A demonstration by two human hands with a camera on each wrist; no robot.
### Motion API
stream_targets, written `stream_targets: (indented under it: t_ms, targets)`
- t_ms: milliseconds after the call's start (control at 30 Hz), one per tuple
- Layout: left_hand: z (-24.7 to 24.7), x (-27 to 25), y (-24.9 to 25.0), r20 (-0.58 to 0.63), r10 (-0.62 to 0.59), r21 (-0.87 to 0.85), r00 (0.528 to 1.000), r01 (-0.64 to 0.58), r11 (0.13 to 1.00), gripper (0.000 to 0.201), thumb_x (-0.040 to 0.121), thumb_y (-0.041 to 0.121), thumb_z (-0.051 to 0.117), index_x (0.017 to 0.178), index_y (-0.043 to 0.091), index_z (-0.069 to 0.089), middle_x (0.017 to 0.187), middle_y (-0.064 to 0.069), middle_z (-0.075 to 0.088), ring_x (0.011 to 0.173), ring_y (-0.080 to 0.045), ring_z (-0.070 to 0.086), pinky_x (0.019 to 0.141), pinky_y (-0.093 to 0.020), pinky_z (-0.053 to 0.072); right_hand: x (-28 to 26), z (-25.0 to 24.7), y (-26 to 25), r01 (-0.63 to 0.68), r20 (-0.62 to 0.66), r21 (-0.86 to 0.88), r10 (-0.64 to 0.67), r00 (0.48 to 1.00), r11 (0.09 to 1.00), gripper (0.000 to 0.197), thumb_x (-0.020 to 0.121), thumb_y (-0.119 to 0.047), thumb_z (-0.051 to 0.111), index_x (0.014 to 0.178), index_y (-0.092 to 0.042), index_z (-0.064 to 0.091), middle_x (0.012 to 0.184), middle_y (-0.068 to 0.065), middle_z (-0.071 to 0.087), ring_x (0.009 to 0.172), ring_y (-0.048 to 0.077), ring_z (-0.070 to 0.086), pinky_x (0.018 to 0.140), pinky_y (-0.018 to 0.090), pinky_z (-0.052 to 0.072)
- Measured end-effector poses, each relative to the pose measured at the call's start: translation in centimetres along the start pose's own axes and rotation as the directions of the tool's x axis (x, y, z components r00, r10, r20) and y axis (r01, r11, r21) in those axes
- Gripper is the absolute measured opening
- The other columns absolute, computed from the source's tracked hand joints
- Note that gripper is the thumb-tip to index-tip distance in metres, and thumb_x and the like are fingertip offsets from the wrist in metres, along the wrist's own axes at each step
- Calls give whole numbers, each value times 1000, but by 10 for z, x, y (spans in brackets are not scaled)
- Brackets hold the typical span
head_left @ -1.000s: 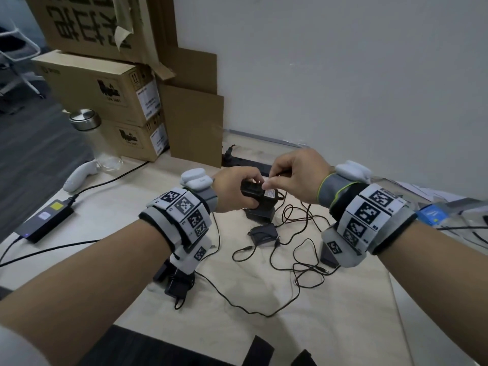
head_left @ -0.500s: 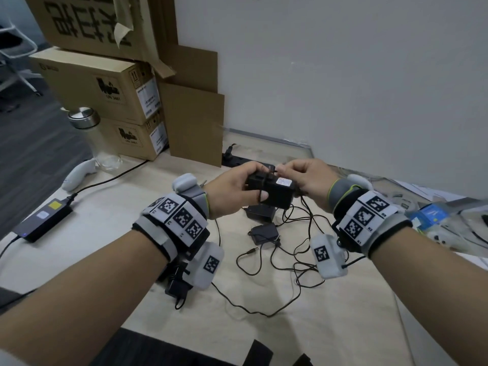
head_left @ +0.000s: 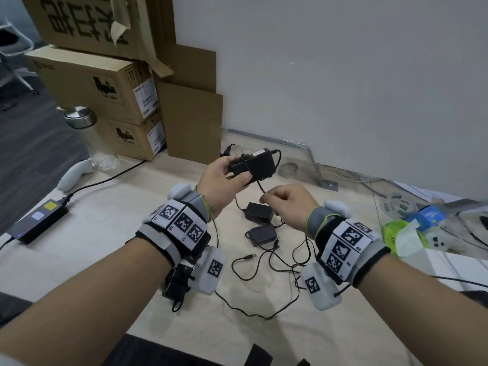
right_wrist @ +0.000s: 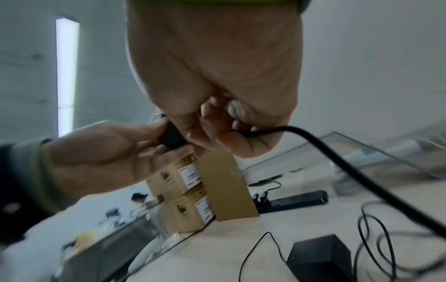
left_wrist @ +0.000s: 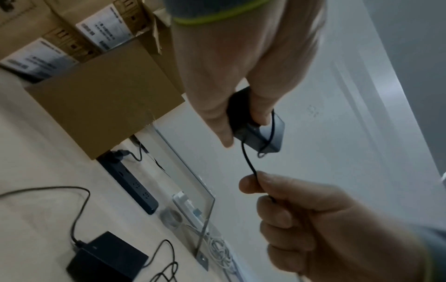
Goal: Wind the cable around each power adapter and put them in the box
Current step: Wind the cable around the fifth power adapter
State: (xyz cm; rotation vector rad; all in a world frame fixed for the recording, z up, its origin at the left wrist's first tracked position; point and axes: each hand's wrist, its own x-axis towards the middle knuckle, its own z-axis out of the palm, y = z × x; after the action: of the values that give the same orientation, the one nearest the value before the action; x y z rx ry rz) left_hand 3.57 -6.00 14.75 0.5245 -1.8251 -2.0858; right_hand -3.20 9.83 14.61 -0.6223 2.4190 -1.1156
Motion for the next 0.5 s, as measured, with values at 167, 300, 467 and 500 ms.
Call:
stream_targets:
  t_ms: [167, 300, 467, 500]
  targets:
    - [-10, 6, -5, -70, 168, 463, 983, -117, 878, 35, 75, 14, 78, 104, 29, 64, 101, 8, 68, 87, -16, 69, 84, -35, 56, -6, -6, -16, 173, 90, -367, -150, 985, 914, 27, 91, -36, 56, 71, -22, 66, 63, -9, 58, 68, 17, 56, 68, 30, 47]
    - [-13, 5, -6, 126, 155, 690, 980, -199, 696, 40, 78, 17, 76, 114, 29, 63, 102, 11, 66, 88, -9, 65, 72, -13, 46, -2, -22, -38, 241, 83, -467, -229, 970, 851, 33, 89, -40, 59, 68, -15, 67, 58, -2, 56, 60, 19, 53, 60, 31, 44]
    - [-12, -1, -5, 365, 72, 757, 928, -341, 557, 41, 76, 13, 75, 112, 31, 65, 100, 10, 63, 88, -13, 60, 83, -32, 52, 5, -43, -51, 244, 78, -445, -234, 969, 862, 27, 76, -46, 74, 66, -21, 66, 56, -9, 54, 55, 10, 49, 57, 27, 43]
    - [-11, -3, -5, 398, 56, 733, 916, -354, 580, 42, 76, 11, 76, 112, 29, 65, 100, 9, 63, 87, -13, 61, 84, -36, 54, 7, -48, -51, 250, 75, -414, -240, 968, 875, 28, 73, -45, 76, 66, -20, 66, 54, -9, 53, 51, 8, 47, 55, 25, 42]
